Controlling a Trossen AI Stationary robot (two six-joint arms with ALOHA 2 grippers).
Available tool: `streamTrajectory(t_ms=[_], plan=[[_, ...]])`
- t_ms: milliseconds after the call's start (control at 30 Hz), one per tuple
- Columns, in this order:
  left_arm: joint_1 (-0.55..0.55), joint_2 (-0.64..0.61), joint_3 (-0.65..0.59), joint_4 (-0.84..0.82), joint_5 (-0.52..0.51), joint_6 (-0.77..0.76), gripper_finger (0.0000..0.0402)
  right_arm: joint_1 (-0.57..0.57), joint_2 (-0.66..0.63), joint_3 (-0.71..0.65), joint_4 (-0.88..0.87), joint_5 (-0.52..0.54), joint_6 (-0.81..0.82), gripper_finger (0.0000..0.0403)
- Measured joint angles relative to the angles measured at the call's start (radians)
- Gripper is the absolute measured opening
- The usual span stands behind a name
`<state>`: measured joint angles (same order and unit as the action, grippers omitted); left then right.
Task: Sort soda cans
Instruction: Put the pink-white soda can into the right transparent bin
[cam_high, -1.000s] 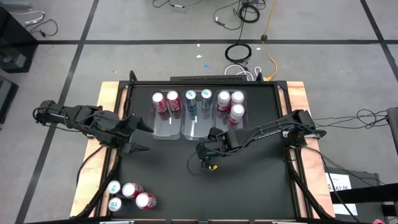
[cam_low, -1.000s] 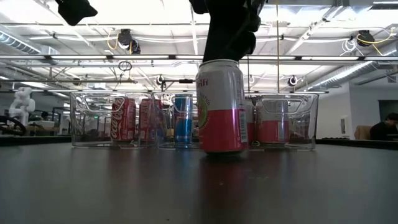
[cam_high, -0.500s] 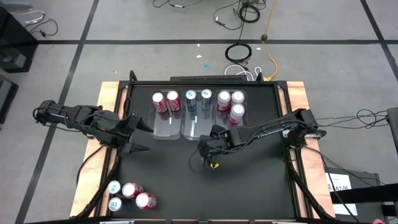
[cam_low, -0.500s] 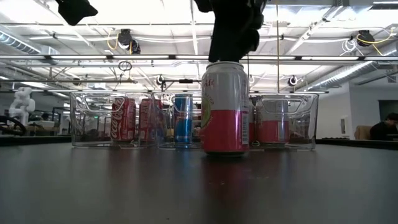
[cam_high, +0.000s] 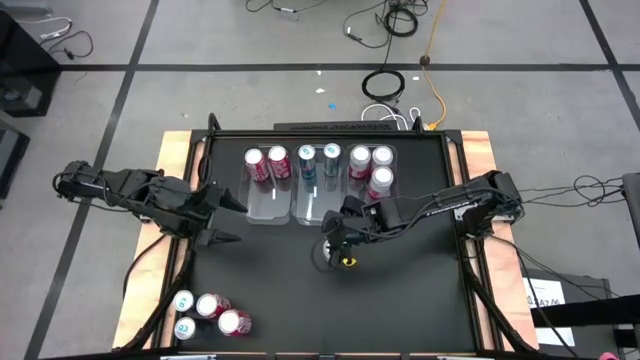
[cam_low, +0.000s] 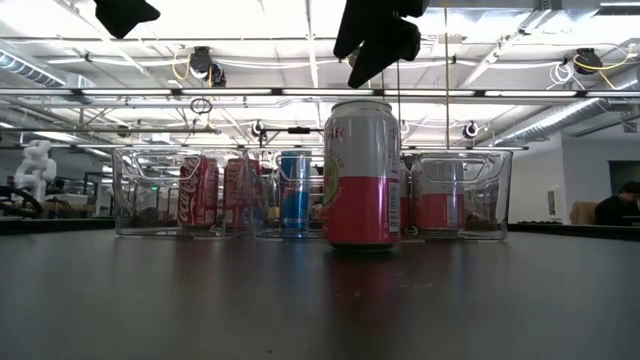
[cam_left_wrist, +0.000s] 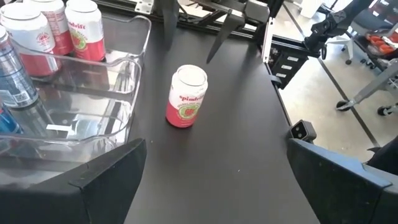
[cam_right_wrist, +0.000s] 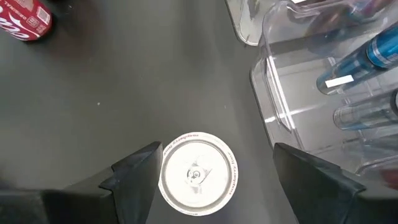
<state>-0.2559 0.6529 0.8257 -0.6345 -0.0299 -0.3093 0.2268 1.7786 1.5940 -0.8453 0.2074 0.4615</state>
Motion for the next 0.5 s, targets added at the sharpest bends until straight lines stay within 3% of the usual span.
streamTrajectory(t_ms=[400,500], plan=[[0.0,0.0,0.0,0.0,0.0,-0.001,0.0397,0.001,0.0,0.0,0.001,0.003,0.023,0.0393],[0.0,0.0,0.0,0.0,0.0,-0.001,0.0397,0.002,0.0,0.0,0.001,0.027,0.052,0.0396]])
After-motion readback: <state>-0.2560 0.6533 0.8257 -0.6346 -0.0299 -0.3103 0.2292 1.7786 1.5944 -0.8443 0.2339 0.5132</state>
